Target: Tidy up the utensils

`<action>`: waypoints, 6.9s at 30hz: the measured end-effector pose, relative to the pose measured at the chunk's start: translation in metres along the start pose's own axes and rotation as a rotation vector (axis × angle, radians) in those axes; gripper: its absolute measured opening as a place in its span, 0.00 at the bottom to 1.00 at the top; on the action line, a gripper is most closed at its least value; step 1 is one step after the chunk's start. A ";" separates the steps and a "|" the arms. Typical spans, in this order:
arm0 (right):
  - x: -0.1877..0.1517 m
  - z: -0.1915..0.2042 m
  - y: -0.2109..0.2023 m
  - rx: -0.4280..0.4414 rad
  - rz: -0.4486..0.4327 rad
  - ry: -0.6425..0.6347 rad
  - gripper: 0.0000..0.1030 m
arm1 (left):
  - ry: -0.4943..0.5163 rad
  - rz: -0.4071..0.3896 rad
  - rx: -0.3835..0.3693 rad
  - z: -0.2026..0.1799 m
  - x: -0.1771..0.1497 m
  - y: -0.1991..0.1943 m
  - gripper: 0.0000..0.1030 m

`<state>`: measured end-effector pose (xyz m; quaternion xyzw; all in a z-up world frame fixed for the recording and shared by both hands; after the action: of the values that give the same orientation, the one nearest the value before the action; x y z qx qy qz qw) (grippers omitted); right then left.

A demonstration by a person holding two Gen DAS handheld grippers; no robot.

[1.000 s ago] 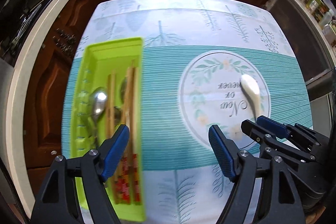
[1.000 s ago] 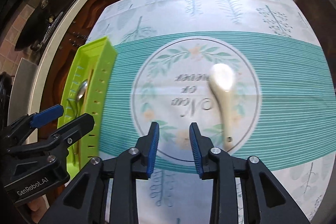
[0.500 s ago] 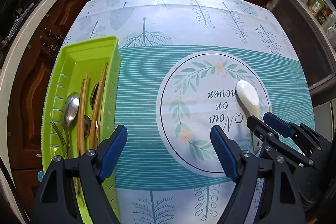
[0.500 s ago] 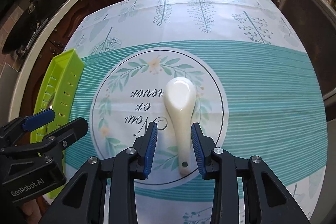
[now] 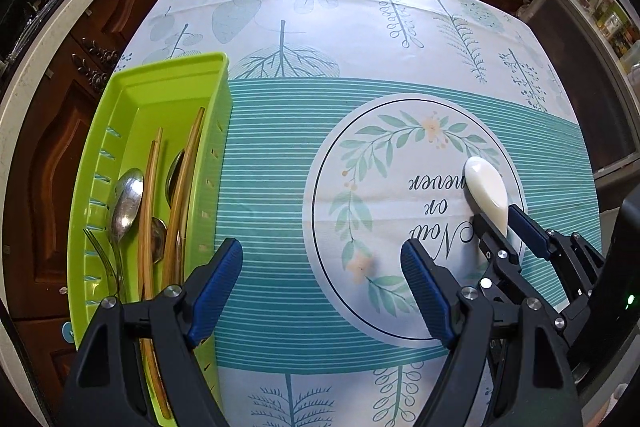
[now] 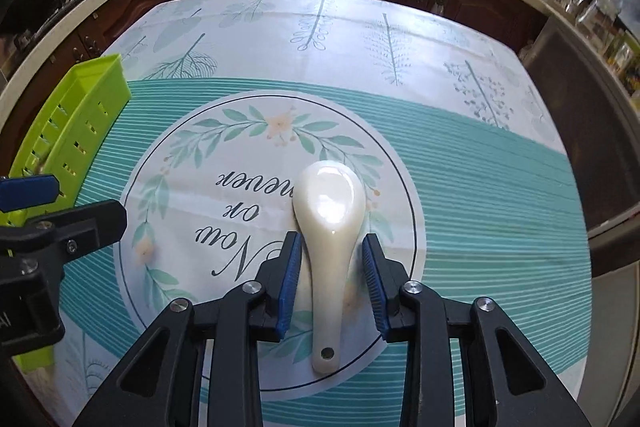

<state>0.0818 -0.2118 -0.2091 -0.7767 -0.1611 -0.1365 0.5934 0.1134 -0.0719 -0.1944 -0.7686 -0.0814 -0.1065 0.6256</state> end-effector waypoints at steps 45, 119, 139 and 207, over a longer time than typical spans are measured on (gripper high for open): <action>0.041 0.038 -0.118 0.530 -0.038 0.157 0.23 | -0.132 -0.126 0.050 0.083 -0.010 -0.091 0.77; -0.002 -0.032 -0.183 0.382 0.055 0.155 0.57 | -0.077 -0.173 0.037 0.011 -0.062 -0.144 0.99; -0.001 -0.064 -0.229 0.286 -0.042 0.224 0.57 | 0.021 -0.239 0.047 -0.017 -0.045 -0.167 0.99; 0.003 -0.082 -0.248 0.253 -0.112 0.220 0.57 | 0.047 -0.295 0.040 -0.030 -0.045 -0.176 0.99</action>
<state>-0.0193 -0.2300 0.0309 -0.6660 -0.1541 -0.2322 0.6919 0.0230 -0.0652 -0.0345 -0.7329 -0.1809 -0.2133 0.6202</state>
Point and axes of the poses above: each gripper's, at about its wrist camera, not at the fingertips, and y roughly the way its jaws point, z to its left, x to its top, the point moved 1 cm from there along y, roughly the way its jaws point, and after that the axes turned 10 degrees about -x, right-handed, at the moved point
